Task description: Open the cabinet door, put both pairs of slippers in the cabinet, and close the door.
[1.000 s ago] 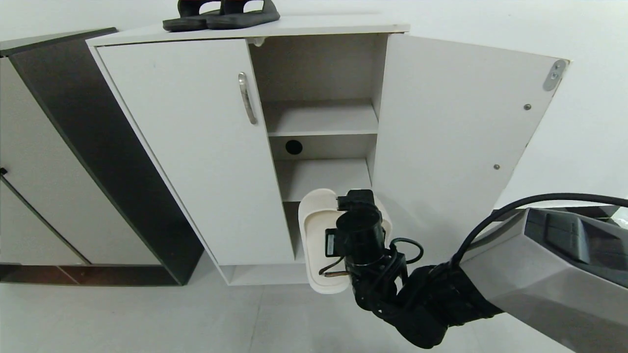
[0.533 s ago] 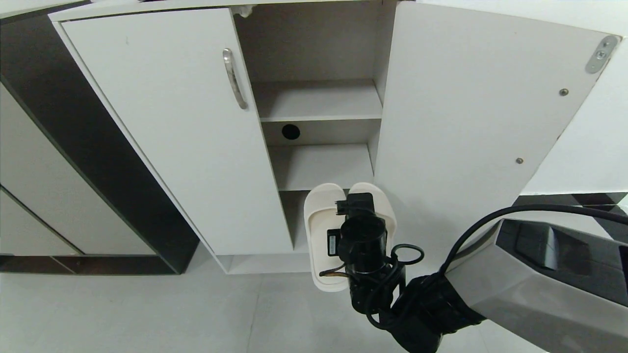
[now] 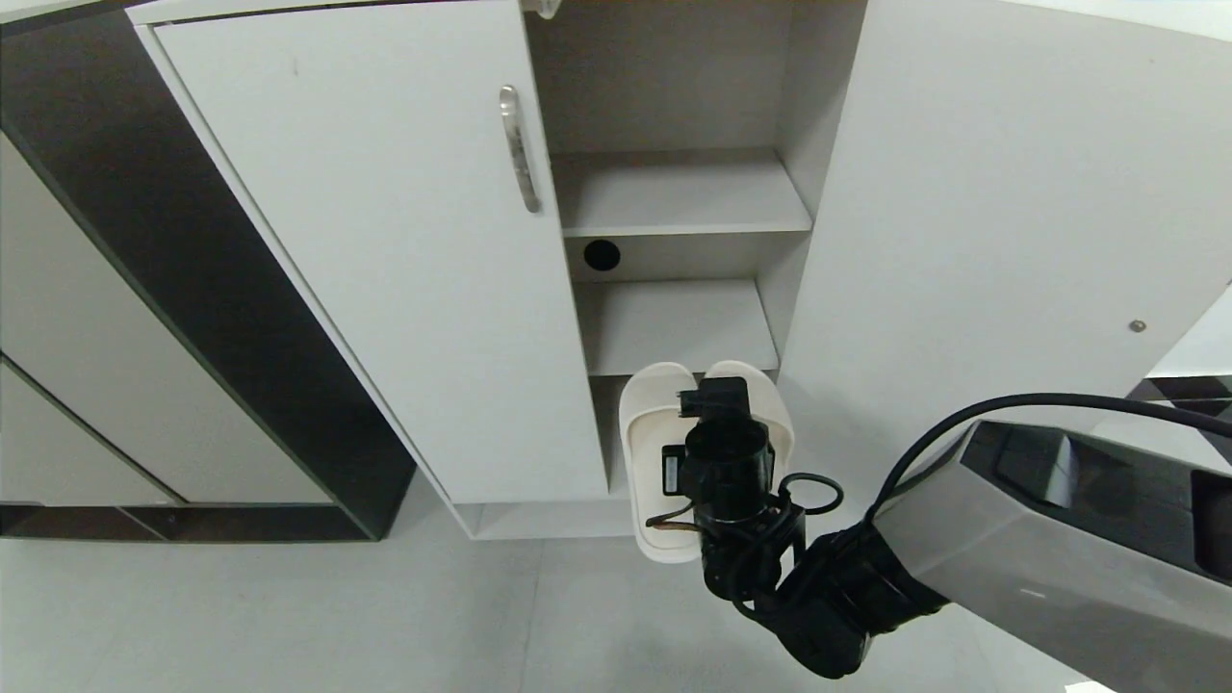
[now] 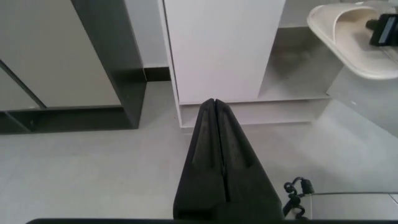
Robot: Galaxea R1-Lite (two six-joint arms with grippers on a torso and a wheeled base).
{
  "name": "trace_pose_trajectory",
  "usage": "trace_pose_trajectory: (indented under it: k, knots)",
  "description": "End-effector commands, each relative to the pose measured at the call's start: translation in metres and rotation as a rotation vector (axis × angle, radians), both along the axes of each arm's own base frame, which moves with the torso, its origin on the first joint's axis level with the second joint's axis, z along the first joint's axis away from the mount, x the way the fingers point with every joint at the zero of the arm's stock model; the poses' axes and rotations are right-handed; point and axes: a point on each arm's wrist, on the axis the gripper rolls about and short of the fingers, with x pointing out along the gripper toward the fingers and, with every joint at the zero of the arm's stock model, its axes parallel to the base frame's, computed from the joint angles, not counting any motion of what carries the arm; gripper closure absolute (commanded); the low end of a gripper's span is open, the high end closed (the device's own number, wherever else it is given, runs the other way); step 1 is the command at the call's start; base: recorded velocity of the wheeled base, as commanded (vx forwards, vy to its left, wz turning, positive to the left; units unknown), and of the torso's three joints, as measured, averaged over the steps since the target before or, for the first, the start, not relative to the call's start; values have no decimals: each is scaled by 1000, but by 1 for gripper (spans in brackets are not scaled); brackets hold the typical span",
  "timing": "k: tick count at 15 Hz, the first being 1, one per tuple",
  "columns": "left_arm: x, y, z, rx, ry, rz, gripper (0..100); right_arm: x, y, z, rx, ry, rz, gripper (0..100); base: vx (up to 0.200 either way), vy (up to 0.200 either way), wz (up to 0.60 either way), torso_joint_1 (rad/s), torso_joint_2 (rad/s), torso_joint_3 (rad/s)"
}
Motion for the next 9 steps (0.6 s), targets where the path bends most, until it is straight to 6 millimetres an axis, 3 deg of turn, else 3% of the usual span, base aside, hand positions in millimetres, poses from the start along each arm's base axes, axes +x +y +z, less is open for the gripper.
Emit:
trace_pose_trajectory:
  k: [1, 9]
  knots:
    - [0, 0, 0, 0, 4, -10, 100, 3, -4, -2, -4, 4, -11, 100, 0, 0, 0, 0, 0, 0]
    - [0, 0, 0, -3, 2, -20, 100, 3, -19, -10, -4, -11, 43, 100, 0, 0, 0, 0, 0, 0]
